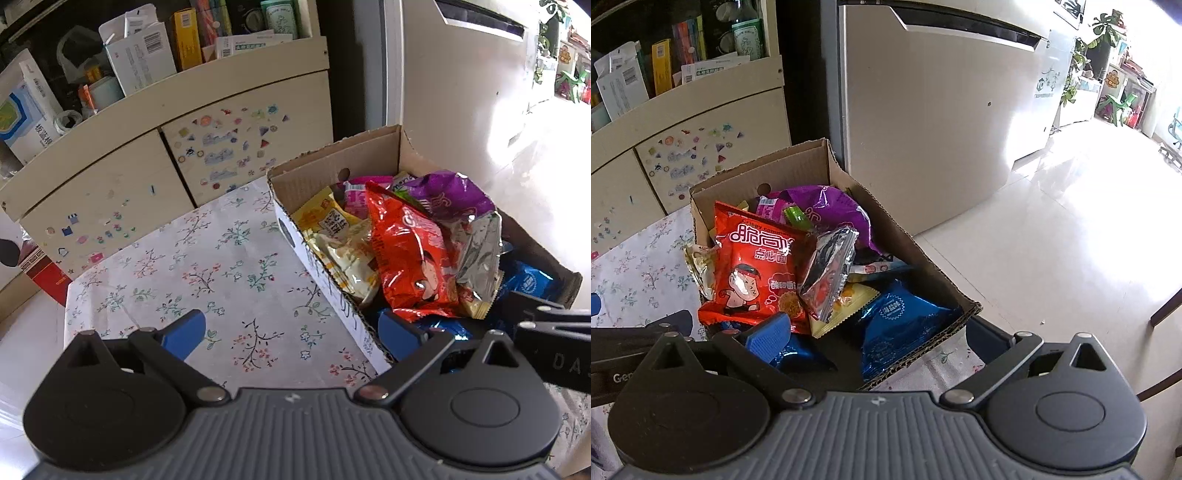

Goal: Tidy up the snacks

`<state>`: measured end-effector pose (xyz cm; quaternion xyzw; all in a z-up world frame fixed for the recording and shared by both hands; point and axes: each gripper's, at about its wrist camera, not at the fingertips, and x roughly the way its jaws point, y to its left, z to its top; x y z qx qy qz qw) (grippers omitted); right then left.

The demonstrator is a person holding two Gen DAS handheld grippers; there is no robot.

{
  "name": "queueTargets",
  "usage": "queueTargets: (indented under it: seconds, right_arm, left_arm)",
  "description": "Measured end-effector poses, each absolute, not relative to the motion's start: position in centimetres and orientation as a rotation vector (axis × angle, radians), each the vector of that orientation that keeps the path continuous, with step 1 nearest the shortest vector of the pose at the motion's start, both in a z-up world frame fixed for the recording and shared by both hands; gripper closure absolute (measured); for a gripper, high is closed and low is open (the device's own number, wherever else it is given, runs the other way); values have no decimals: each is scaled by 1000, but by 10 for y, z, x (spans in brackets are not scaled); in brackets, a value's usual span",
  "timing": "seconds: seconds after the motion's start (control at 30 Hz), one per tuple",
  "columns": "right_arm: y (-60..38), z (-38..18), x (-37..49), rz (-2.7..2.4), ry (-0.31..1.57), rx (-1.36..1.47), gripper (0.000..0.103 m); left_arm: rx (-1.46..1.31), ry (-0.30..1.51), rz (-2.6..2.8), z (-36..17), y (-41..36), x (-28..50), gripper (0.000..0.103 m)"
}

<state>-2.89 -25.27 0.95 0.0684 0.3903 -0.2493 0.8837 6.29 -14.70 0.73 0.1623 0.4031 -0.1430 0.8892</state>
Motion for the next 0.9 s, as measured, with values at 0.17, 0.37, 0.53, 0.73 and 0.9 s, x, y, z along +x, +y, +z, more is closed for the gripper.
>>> queueTargets:
  seconds: [0.17,0.37,0.53,0.73,0.9]
  right_arm:
    - [-251,8,-27,-515,817,140,0]
    - [-251,7,-25,-515,824,139,0]
    - [-252,5,-24,-517,829,140,0]
    - [-251,5,-24,-520,832,137,0]
    - [-251,5,-24,-520,832,136,0]
  left_arm:
    - [337,849,-285,6,-147,65,3]
    - [337,857,-274,3,-148,67,4]
    - [348,848,-274,3,-148,67,4]
    - [349,849,-280,3,-148,68,5]
    - [351,847,-279,3,-148,67,5]
